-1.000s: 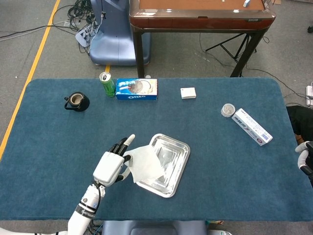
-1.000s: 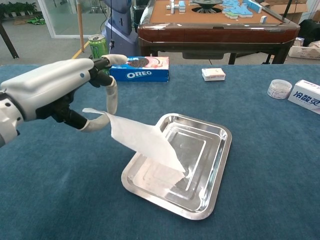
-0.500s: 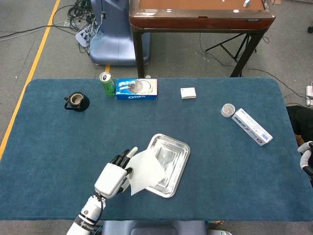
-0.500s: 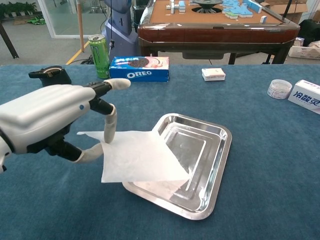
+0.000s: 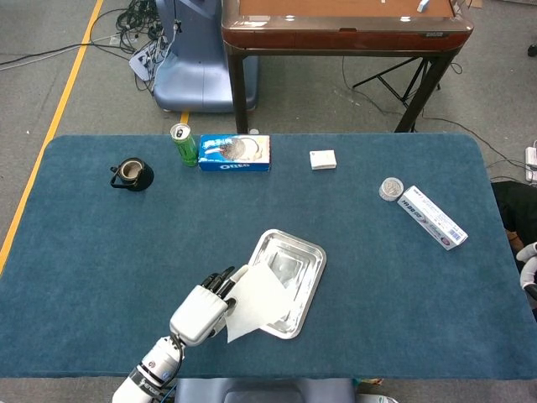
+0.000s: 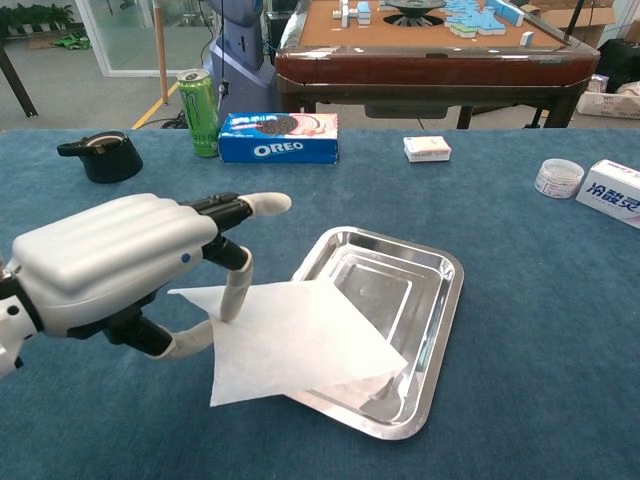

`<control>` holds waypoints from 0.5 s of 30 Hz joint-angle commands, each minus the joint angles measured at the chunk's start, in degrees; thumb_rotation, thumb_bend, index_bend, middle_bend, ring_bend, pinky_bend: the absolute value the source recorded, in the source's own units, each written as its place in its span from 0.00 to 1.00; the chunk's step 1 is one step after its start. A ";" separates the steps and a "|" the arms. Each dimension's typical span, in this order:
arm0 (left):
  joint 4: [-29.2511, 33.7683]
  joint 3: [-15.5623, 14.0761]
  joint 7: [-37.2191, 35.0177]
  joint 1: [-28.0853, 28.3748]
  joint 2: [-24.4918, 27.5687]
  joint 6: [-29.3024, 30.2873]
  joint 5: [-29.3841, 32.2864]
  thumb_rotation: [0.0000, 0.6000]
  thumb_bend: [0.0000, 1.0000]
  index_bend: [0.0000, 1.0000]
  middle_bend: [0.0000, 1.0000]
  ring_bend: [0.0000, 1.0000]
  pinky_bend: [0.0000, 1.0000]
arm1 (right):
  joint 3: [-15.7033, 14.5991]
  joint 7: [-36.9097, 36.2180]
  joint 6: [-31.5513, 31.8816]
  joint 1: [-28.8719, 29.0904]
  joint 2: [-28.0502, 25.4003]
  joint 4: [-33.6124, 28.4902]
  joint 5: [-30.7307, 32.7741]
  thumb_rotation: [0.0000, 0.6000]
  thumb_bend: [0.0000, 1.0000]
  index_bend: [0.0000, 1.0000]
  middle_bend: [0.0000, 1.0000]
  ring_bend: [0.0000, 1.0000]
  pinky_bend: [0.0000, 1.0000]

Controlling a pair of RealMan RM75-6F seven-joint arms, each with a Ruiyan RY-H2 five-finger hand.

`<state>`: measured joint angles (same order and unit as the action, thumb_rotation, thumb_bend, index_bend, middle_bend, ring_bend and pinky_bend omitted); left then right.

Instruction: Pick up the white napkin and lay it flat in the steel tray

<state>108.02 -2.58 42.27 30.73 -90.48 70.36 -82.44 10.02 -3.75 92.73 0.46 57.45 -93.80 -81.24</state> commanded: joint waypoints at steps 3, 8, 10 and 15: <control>0.81 0.35 0.62 0.23 0.73 -1.05 0.44 1.00 0.38 0.61 0.02 0.00 0.20 | -0.09 0.03 -0.17 -0.06 -0.21 -0.08 0.03 1.00 0.70 0.55 0.57 0.45 0.56; 0.63 0.98 0.65 0.40 0.35 -2.02 1.10 1.00 0.38 0.61 0.02 0.00 0.20 | -0.02 -0.19 -0.49 -0.10 -0.44 0.01 0.47 1.00 0.70 0.55 0.57 0.45 0.56; 0.28 1.34 0.38 0.65 -0.07 -2.68 1.55 1.00 0.38 0.61 0.02 0.00 0.20 | 0.05 -0.13 -0.68 -0.07 -0.44 0.09 0.77 1.00 0.69 0.55 0.57 0.45 0.56; -0.98 2.65 0.85 1.61 -1.70 -4.51 3.40 1.00 0.38 0.61 0.02 0.00 0.20 | 0.51 -0.15 -1.00 -0.16 -0.55 0.48 2.17 1.00 0.70 0.55 0.57 0.45 0.56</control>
<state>107.34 -0.25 42.98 32.10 -91.84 66.16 -79.40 10.40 -3.89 91.75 0.35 56.94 -93.40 -79.28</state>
